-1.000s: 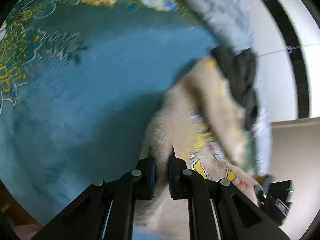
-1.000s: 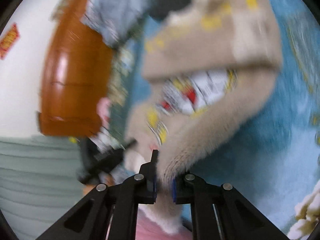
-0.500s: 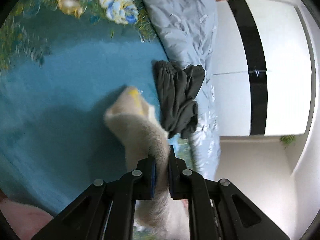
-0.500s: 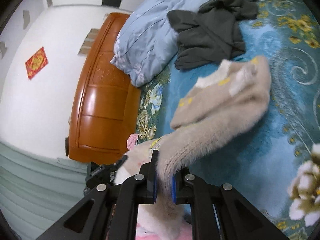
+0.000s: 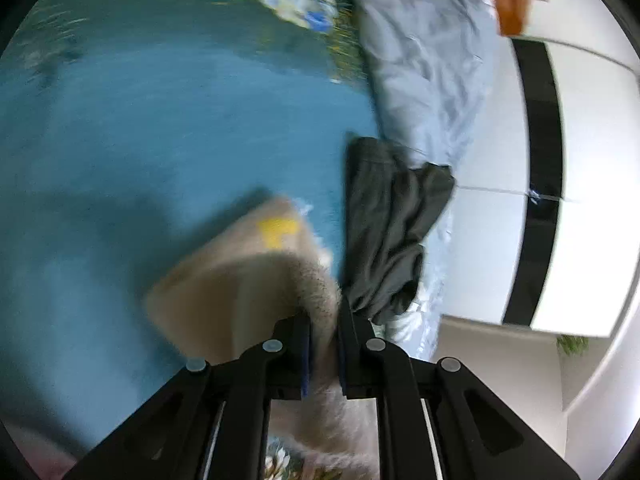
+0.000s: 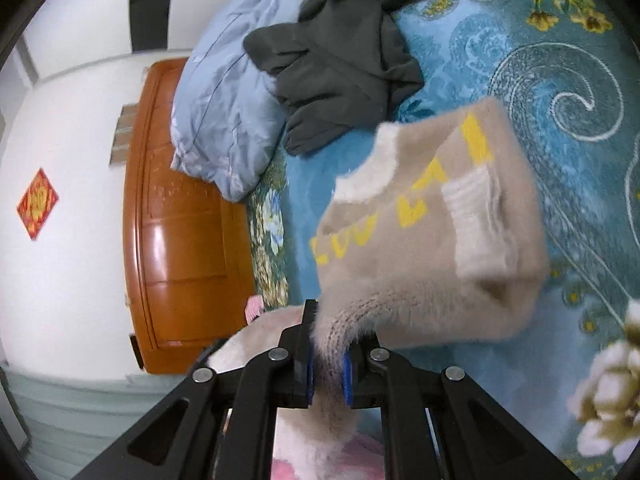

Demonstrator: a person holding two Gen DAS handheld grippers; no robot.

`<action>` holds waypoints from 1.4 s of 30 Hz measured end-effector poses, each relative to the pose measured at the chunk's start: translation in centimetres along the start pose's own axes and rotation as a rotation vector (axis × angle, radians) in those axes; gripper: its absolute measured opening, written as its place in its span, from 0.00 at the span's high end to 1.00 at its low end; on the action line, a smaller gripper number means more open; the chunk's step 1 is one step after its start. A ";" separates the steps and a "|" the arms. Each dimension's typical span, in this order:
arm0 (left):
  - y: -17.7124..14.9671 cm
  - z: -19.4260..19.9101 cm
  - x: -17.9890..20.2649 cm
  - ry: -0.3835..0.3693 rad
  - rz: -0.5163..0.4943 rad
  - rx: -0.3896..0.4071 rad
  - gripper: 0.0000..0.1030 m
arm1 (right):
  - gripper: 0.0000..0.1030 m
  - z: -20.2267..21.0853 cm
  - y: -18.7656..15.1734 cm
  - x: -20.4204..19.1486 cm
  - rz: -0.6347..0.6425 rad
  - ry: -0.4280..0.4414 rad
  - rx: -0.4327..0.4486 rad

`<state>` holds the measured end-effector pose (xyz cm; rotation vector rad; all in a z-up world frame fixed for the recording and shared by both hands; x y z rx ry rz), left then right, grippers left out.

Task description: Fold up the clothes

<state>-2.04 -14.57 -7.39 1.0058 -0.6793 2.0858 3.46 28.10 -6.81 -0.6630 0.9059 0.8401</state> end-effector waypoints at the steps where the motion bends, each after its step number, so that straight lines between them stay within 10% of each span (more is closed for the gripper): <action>1: 0.4 -0.6 0.2 -0.004 -0.027 -0.004 0.89 | 0.89 -0.2 0.8 0.3 -0.015 0.001 0.008; 17: 3.3 -2.4 -0.7 -0.030 -0.056 0.062 0.49 | 0.69 -0.6 7.9 4.2 -0.183 -0.001 0.146; 24: 2.9 -6.2 -0.6 0.422 -0.214 0.015 0.49 | 0.51 -1.1 8.2 1.8 0.056 -0.286 0.143; 29: 1.4 -8.6 0.9 0.555 -0.404 -0.047 0.49 | 0.48 -4.7 7.9 -0.3 0.261 -0.457 0.091; 34: 0.3 -8.6 2.0 0.611 -0.518 -0.034 0.66 | 0.53 -7.2 7.7 -0.2 0.323 -0.569 0.065; 37: 0.3 -7.9 2.1 0.604 -0.527 -0.015 0.88 | 0.86 -6.9 6.9 -0.4 0.338 -0.571 0.084; 42: -1.1 -5.7 3.5 0.448 -0.573 -0.006 0.89 | 0.88 -4.7 5.3 -1.7 0.376 -0.525 0.084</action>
Point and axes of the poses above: each gripper's, at about its wrist camera, not at the fingertips, and z roughly against the way its jaws point, x to its right, y to its top, the point moved 1 cm from there along -z, roughly the way its jaws point, and after that the axes turned 5 degrees about -x, right-handed, at the moved point
